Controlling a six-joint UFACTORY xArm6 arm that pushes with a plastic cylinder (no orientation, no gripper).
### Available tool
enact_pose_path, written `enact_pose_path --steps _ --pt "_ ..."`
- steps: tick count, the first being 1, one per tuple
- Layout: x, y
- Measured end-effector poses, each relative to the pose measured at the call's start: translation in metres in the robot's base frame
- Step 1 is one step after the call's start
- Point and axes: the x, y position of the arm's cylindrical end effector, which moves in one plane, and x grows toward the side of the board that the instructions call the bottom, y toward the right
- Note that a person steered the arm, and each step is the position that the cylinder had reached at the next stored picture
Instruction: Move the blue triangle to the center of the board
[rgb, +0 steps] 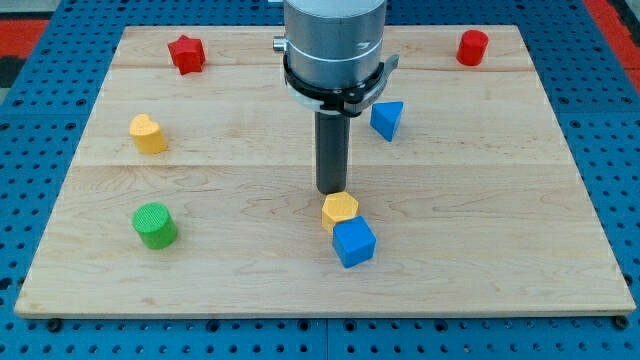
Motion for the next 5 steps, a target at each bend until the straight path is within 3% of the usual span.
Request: enact_pose_path --steps 2,3,4,5 --pt "-0.029 0.076" --pt "-0.066 0.126" --pt "-0.117 0.115" --pt "-0.110 0.067"
